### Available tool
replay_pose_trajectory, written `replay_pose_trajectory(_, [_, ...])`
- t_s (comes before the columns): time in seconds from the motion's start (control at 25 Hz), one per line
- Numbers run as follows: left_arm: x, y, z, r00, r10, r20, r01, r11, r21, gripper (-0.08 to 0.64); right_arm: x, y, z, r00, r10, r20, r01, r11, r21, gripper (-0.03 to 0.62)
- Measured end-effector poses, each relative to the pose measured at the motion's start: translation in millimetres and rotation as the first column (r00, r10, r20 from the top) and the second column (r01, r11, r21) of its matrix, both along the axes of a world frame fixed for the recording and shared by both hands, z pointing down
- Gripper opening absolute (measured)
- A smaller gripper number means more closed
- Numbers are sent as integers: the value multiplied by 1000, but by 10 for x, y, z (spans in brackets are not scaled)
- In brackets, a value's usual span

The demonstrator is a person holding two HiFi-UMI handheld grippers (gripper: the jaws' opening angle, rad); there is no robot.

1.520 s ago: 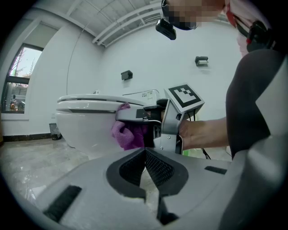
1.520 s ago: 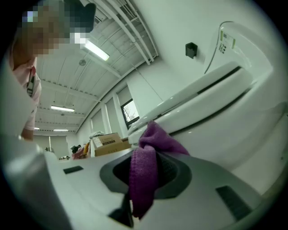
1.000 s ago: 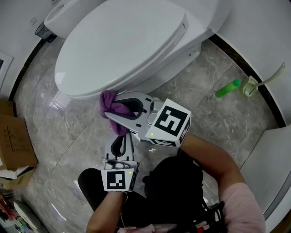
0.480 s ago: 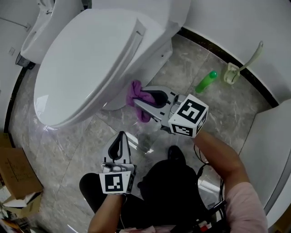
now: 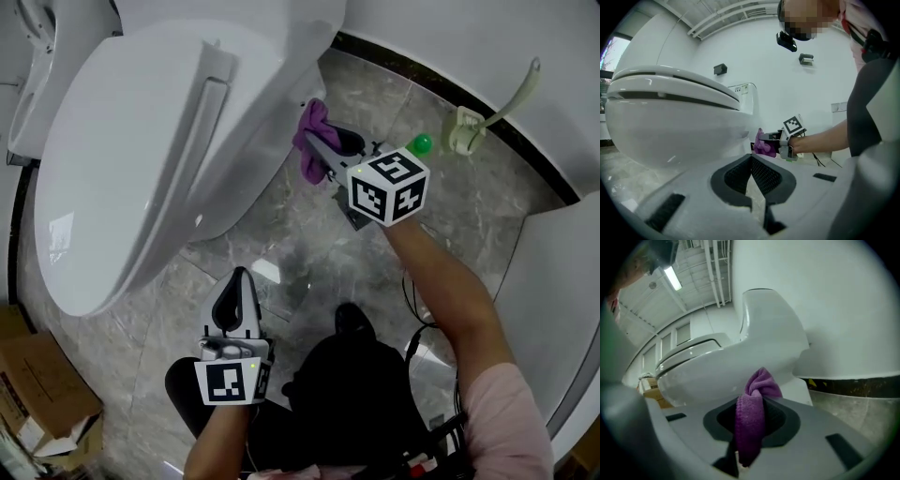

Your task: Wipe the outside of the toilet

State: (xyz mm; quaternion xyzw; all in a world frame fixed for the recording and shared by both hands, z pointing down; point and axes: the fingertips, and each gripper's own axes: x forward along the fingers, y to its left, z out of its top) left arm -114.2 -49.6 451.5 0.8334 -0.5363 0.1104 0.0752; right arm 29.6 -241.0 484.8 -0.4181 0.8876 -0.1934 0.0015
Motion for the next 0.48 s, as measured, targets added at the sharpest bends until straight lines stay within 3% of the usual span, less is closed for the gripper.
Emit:
replay_pose_trajectory(0.08, [55,-73,6,1000,11,-15,-11,1000,14,8,91,-248,122,999,51,0,-51,999,-19,84])
replay_pose_trajectory(0.24, [105,-126,139,1000,16,9,-15,999,-43,8,198,-703,320,991,132,16,-131,990,-46,84])
replay_pose_trajectory(0.48, [88,-239,265,1000,0,17,1,997,-71,8,230,-1253,578,983,183,10,-182,980,-82,84])
